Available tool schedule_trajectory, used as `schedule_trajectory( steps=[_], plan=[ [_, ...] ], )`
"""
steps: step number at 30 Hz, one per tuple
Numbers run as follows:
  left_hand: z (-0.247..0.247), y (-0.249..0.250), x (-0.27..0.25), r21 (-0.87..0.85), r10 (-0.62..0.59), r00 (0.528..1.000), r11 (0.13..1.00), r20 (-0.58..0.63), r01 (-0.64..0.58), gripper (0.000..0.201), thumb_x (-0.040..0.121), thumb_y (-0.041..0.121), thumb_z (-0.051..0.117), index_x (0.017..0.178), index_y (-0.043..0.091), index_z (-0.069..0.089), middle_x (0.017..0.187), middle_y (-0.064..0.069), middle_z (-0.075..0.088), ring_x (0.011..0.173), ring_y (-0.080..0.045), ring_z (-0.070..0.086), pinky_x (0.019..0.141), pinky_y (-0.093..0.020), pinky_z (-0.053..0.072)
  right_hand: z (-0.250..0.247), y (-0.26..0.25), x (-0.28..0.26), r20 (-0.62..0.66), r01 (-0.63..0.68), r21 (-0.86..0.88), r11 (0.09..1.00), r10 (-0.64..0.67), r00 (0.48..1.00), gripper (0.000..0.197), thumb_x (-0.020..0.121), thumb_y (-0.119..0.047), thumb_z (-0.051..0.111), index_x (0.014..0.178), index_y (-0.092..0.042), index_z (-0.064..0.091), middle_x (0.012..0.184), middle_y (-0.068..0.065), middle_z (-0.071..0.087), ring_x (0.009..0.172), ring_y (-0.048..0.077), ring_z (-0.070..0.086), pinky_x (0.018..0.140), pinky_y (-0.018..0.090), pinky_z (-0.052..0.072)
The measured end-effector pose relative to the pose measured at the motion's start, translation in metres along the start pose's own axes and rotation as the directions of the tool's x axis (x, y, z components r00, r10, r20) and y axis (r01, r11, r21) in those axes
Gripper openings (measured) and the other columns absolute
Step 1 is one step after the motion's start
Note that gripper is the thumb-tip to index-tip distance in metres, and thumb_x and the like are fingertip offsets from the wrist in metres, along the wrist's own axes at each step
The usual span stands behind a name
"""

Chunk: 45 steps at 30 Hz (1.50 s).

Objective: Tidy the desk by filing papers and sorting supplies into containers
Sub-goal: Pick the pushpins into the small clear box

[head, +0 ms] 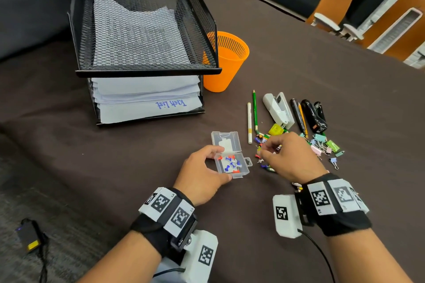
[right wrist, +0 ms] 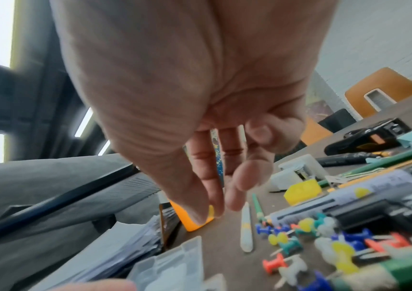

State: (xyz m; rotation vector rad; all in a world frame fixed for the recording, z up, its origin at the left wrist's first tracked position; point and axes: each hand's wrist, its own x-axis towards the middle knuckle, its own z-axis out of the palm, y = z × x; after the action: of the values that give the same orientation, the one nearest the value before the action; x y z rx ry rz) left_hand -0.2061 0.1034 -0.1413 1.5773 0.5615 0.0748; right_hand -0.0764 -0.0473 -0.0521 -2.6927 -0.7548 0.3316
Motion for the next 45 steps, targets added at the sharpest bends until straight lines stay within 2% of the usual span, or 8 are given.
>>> schedule_trajectory(
  steps=[7,13,19,26,30,33,39,45],
  plan=[
    [0.0,0.0,0.001,-0.007,0.005,1.0,1.0,-0.009,-0.005,0.061,0.066,0.013,0.086,0.116,0.037,0.061,0.113,0.015,0.064,0.08,-0.017,0.071,0.081,-0.042,0.059,-0.002,-0.013,-0.002,0.069,0.065,0.152,0.986,-0.076,0.995,0.014,0.085,-0.025,0.073,0.072,-0.021,0.074,0.059,-0.008,0.062,0.054,0.0,0.052,0.057,0.017,0.043],
    [0.0,-0.001,0.001,-0.014,0.006,1.0,1.0,-0.012,-0.006,0.059,0.065,0.013,0.086,0.112,0.038,0.061,0.11,0.016,0.064,0.082,-0.019,0.071,0.084,-0.044,0.058,0.009,0.01,0.01,0.154,-0.13,-0.244,0.961,0.171,0.973,0.016,0.08,-0.028,0.07,0.067,-0.033,0.061,0.077,-0.008,0.061,0.085,0.022,0.064,0.076,0.034,0.055],
    [0.001,0.0,0.0,-0.013,0.011,1.0,1.0,-0.017,-0.011,0.058,0.065,0.014,0.086,0.112,0.038,0.062,0.109,0.017,0.064,0.077,-0.016,0.068,0.083,-0.041,0.058,0.01,0.009,0.009,0.164,-0.082,-0.196,0.977,0.115,0.98,0.013,0.088,-0.028,0.064,0.077,-0.032,0.068,0.082,-0.006,0.068,0.086,0.02,0.065,0.078,0.033,0.054],
    [0.0,-0.001,0.001,-0.003,0.005,1.0,1.0,-0.018,-0.005,0.059,0.067,0.013,0.085,0.116,0.036,0.062,0.111,0.017,0.064,0.075,-0.015,0.067,0.081,-0.038,0.058,-0.008,0.018,0.005,-0.005,-0.08,-0.017,0.997,0.08,0.997,0.016,0.09,-0.021,0.064,0.075,-0.021,0.072,0.077,0.0,0.07,0.078,0.02,0.065,0.077,0.035,0.054],
    [0.002,-0.001,0.002,-0.005,0.006,1.0,1.0,-0.015,-0.006,0.059,0.065,0.014,0.085,0.115,0.036,0.062,0.11,0.017,0.064,0.077,-0.017,0.067,0.082,-0.041,0.058,-0.001,0.018,0.001,0.113,-0.03,-0.117,0.993,0.043,0.993,0.018,0.086,-0.02,0.066,0.072,-0.032,0.068,0.08,-0.008,0.07,0.08,0.016,0.065,0.079,0.036,0.055],
    [0.002,-0.001,0.001,-0.007,0.006,1.0,1.0,-0.014,-0.006,0.059,0.067,0.012,0.085,0.115,0.035,0.062,0.11,0.017,0.064,0.075,-0.015,0.067,0.082,-0.039,0.058,0.006,0.012,-0.004,0.193,0.021,-0.27,0.963,0.032,0.981,0.009,0.084,-0.025,0.068,0.087,-0.033,0.071,0.093,-0.012,0.069,0.093,0.015,0.064,0.083,0.03,0.053],
    [0.001,-0.003,0.002,0.003,0.01,1.0,1.0,-0.018,-0.01,0.059,0.066,0.012,0.086,0.115,0.036,0.062,0.111,0.017,0.064,0.078,-0.016,0.068,0.082,-0.041,0.059,0.01,0.007,-0.004,0.121,0.038,-0.416,0.908,0.013,0.993,0.007,0.085,-0.029,0.062,0.086,-0.029,0.07,0.095,-0.007,0.069,0.094,0.02,0.064,0.075,0.029,0.05],
    [0.001,-0.004,0.003,0.003,0.016,1.0,1.0,-0.017,-0.016,0.059,0.064,0.014,0.086,0.112,0.039,0.062,0.11,0.017,0.065,0.078,-0.018,0.071,0.078,-0.041,0.059,0.003,-0.013,-0.008,0.078,0.193,-0.036,0.98,-0.19,0.979,0.008,0.085,-0.025,0.069,0.079,-0.028,0.073,0.082,-0.012,0.064,0.072,0.005,0.056,0.071,0.028,0.049]
  ],
)
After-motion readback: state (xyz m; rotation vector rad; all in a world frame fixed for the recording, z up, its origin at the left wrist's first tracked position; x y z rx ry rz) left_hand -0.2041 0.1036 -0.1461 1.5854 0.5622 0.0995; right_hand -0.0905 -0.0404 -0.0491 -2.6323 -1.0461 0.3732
